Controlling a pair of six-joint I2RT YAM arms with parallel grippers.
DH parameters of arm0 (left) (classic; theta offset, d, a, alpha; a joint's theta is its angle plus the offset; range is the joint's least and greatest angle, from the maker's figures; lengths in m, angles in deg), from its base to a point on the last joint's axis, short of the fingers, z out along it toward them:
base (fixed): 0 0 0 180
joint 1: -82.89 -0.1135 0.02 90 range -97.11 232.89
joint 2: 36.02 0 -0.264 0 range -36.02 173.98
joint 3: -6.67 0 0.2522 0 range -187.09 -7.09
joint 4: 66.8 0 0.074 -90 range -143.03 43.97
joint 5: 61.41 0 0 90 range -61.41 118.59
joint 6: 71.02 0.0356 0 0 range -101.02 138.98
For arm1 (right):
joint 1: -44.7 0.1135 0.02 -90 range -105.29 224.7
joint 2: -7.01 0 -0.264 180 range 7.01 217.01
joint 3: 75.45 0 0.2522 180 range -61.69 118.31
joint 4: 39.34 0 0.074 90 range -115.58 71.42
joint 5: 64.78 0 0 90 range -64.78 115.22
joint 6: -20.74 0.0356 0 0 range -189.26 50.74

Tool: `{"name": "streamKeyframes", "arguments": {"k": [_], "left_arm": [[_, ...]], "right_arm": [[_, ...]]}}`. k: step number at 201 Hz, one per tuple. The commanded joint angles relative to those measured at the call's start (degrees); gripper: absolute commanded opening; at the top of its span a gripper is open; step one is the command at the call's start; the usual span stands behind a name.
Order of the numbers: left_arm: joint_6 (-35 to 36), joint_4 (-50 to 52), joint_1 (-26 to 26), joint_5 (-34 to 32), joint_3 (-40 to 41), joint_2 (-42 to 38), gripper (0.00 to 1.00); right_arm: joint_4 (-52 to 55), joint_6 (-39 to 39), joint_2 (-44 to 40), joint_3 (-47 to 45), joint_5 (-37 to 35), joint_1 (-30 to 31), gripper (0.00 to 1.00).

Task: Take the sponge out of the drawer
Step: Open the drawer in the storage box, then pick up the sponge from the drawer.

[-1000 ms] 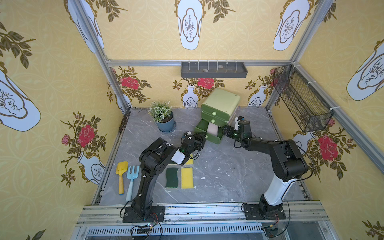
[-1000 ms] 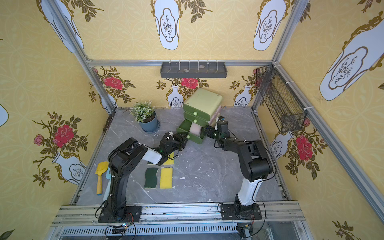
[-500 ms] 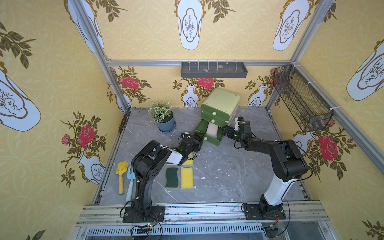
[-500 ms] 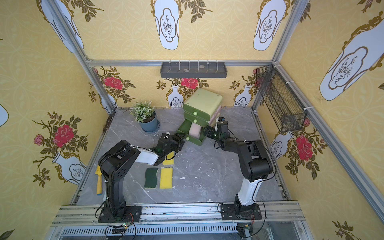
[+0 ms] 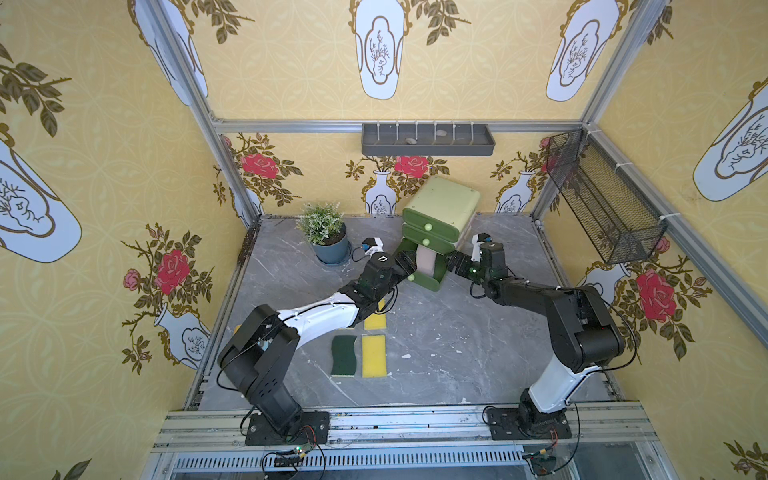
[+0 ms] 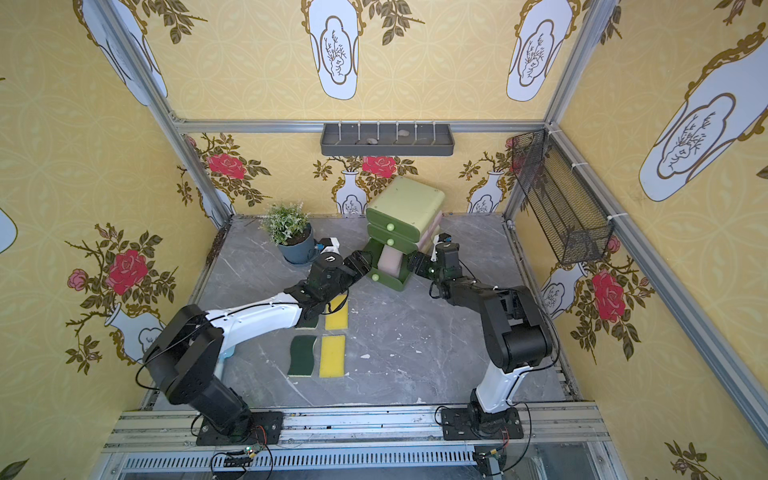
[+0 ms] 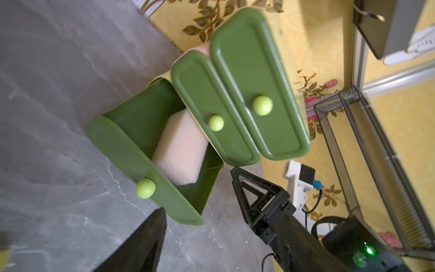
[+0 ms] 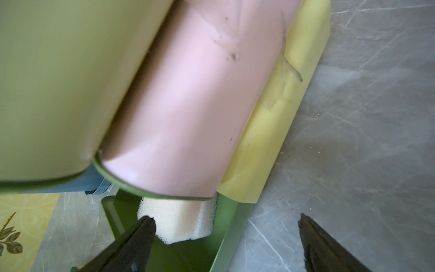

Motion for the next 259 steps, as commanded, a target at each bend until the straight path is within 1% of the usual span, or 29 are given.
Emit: {"name": "streamKeyframes", "arguments": {"k": [1,15,18,45,57,71,81,104,118,135,159,201,216,240,259], "left_arm": [[17.84,14.75,0.68,-5.66,-1.86,-4.93,0.81],[21.60,18.95,0.68,-5.82,-2.33,-8.62,0.82],[23.59,19.86,0.68,-5.84,-2.50,-9.46,0.82],[33.31,27.78,0.68,-5.99,-4.90,-14.54,0.85],[38.22,29.17,0.68,-5.84,-5.30,-16.32,0.87],[42.93,29.08,0.68,-7.09,-4.48,-18.41,0.89],[47.07,26.98,0.68,-7.62,-2.83,-19.84,0.90],[53.80,19.99,0.68,-7.70,2.12,-22.28,0.95],[54.33,15.65,0.68,-8.64,5.32,-23.86,0.98],[55.12,10.67,0.68,-9.34,9.23,-26.10,0.99],[55.12,4.48,0.59,-12.09,13.63,-27.41,1.00],[56.20,7.44,0.59,-10.13,11.24,-26.91,1.00],[57.59,7.51,0.59,-8.97,11.06,-26.70,1.00],[61.10,7.26,0.59,-10.07,11.19,-26.12,1.00],[61.20,6.66,0.59,-10.07,11.46,-26.15,1.00]], "right_arm": [[-1.22,0.90,-1.69,-0.15,0.26,0.07,0.98],[-0.78,1.41,-2.83,-0.28,0.64,0.06,0.98],[-0.62,1.54,-3.04,-0.34,0.64,0.04,0.98],[-0.15,2.06,-4.33,-0.56,1.51,0.43,0.99],[0.25,2.51,-4.76,-0.32,1.87,0.52,1.00],[0.83,3.35,-5.14,-0.19,2.52,0.52,0.99],[1.23,3.80,-5.22,-0.05,2.90,0.61,0.98],[2.71,5.07,-5.12,0.75,4.07,0.71,0.95],[3.04,6.17,-4.96,0.89,4.57,0.83,0.94],[3.43,7.14,-4.87,1.14,4.76,1.34,0.92],[4.48,7.82,-4.87,1.48,2.74,2.68,0.90],[4.83,10.09,-6.04,0.86,1.06,4.20,0.83],[4.39,11.01,-6.28,0.46,0.82,4.54,0.76],[3.50,12.17,-5.48,0.39,1.12,5.12,0.70],[3.59,12.54,-4.00,1.11,1.52,5.77,0.69]]}}
